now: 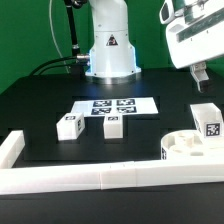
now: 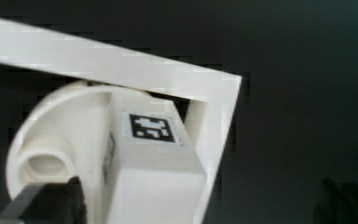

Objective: Assemble stool

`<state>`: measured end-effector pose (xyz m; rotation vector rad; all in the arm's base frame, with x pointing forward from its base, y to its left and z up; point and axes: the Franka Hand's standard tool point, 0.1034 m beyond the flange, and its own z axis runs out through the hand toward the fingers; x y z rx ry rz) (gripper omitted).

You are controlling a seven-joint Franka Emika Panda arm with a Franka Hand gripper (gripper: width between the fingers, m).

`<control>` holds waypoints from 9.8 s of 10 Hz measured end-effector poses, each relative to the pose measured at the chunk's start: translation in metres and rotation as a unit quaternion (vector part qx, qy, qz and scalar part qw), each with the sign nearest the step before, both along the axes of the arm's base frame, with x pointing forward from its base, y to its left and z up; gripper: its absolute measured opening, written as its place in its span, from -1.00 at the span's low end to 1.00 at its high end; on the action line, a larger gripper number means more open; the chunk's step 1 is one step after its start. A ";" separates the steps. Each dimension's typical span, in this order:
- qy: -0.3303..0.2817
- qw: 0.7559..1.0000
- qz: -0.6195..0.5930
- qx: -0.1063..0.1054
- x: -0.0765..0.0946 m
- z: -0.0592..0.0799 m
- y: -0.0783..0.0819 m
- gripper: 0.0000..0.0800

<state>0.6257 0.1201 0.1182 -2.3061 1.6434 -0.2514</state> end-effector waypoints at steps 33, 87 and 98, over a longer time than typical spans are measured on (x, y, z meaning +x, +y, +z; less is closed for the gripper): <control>-0.018 0.232 0.944 -0.235 0.006 -0.031 -0.013 0.62; 0.101 0.964 -0.236 0.070 -0.002 -0.029 0.020 0.62; 0.056 0.998 0.033 0.011 -0.004 0.025 -0.039 0.62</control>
Offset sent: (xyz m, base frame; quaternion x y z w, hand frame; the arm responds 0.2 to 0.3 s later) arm -0.0029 -0.0022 0.0099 -0.0680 -0.0454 -0.3756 0.9232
